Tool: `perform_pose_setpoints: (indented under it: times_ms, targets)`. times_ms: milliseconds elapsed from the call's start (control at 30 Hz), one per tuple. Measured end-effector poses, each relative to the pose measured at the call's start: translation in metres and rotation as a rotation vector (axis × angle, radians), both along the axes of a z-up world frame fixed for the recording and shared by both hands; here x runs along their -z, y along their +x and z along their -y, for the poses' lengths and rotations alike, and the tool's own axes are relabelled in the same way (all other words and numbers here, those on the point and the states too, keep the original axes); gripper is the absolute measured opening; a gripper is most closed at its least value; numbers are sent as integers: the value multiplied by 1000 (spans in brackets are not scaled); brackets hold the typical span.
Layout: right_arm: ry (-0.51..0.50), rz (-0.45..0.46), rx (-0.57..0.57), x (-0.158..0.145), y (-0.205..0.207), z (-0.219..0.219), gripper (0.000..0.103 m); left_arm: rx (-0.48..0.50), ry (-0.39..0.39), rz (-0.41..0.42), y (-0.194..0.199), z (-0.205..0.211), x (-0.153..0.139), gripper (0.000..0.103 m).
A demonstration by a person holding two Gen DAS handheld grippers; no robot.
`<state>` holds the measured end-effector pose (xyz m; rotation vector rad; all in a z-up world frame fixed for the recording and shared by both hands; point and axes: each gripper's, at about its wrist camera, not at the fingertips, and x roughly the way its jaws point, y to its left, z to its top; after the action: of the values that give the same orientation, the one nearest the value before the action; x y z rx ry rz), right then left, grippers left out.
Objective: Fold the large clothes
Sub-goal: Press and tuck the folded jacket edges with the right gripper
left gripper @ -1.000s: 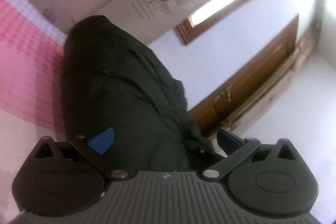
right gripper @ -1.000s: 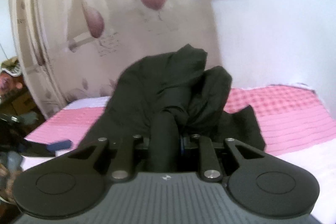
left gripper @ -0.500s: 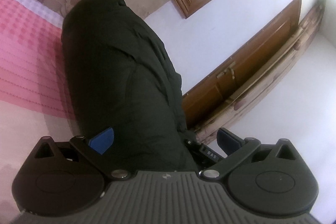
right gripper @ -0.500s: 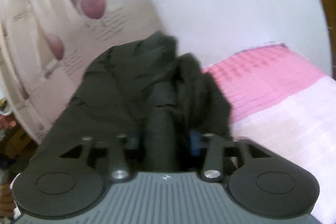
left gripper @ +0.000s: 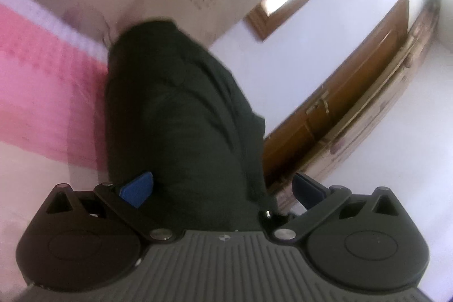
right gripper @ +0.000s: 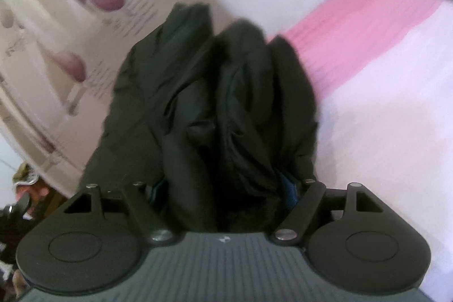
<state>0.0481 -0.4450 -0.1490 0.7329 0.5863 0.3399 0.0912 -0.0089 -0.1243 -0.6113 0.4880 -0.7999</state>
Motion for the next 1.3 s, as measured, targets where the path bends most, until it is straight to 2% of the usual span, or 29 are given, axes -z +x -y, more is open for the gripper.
perform_pose_setpoints:
  times_ms: [100,200,333,400,433,533,633,667,733,767,833,933,1000,1033,1133,1200,1300]
  targets:
    - [69,8,-44,4,-15,-27,73,-24,-49,24,-11,-26,-11,103]
    - [108,13,-82,7,-21,-40,71,-31,-40,66,-20,-26,-23,102]
    - [242,-25,-66,15,-16,-19,64,32,-9,135,-21,6,-27,101]
    - [282,-38,-66,18,-16,-12,60,73,-30,114,-17,25,-17,100]
    - [301,-43,-63,20,-16,-10,59,89,-16,103,-14,38,-12,100]
    - [376,-66,-46,25,-18,1,56,110,49,156,-17,65,-1,100]
    - [368,-49,-32,19,-30,4,59,138,64,123,-9,83,16,100]
    - [329,-28,-23,12,-36,5,59,142,79,129,-8,87,21,100]
    - [161,47,27,-16,-49,9,59,137,79,134,-6,89,26,100]
    - [54,112,54,-37,-57,10,59,137,71,129,-4,90,27,100]
    - [-53,209,64,-70,-63,9,59,147,74,128,-3,90,29,100]
    - [-201,324,-9,-118,-43,-10,58,153,85,137,-4,90,30,101]
    - [-258,365,-70,-137,-19,-29,45,151,84,139,-5,90,31,101]
    - [-288,382,-101,-144,-8,-40,44,150,86,140,-6,90,31,101]
    - [-428,402,-188,-153,29,-77,39,152,90,139,-4,93,30,102]
    - [-556,373,-215,-144,52,-99,38,155,92,139,-3,94,29,102]
    - [-790,280,-191,-119,75,-113,35,166,102,150,-3,96,29,103]
